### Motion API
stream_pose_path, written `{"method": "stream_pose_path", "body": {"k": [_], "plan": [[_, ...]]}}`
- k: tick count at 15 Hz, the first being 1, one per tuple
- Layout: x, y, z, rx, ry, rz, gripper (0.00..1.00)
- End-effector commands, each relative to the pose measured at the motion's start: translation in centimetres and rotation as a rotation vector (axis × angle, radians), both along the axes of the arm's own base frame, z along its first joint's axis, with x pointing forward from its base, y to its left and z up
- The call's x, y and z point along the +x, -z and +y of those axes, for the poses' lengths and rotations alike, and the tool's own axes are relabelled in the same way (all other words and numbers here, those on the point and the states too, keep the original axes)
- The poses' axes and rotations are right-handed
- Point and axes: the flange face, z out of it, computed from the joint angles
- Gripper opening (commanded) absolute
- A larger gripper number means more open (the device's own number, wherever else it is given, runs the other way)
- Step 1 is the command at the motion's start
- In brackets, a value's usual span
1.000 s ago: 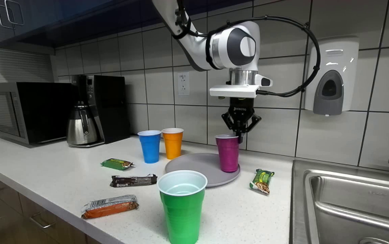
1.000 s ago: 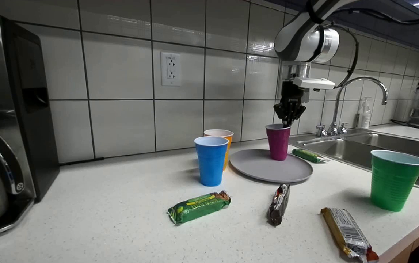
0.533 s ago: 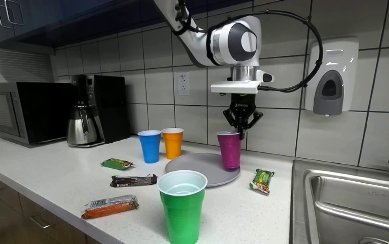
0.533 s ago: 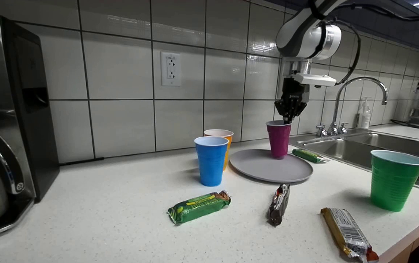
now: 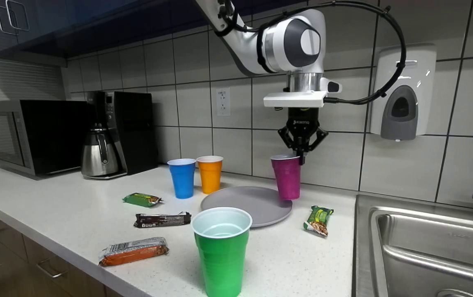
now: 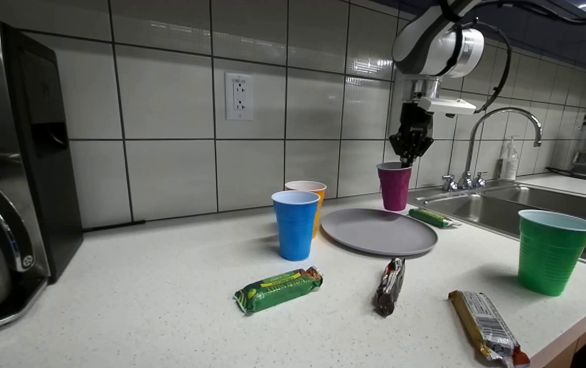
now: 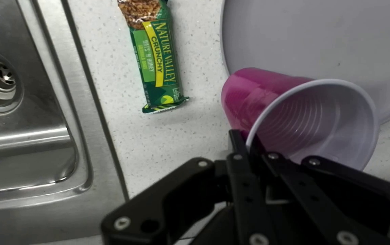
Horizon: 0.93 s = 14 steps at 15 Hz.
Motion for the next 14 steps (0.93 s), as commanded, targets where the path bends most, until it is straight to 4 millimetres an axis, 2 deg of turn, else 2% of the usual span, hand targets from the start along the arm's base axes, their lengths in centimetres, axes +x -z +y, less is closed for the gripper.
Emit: {"method": "stream_pose_path", "body": {"k": [1,7,14], "plan": [[0.5,-1.2,-1.3,0.025,-0.023,-0.015,0.01],[1.7,-1.7,-2.2,0.024,-0.04,-0.033,0.01],[4.1,-0.7,-2.4,0.025,-0.035,-0.039,0.01]]}}
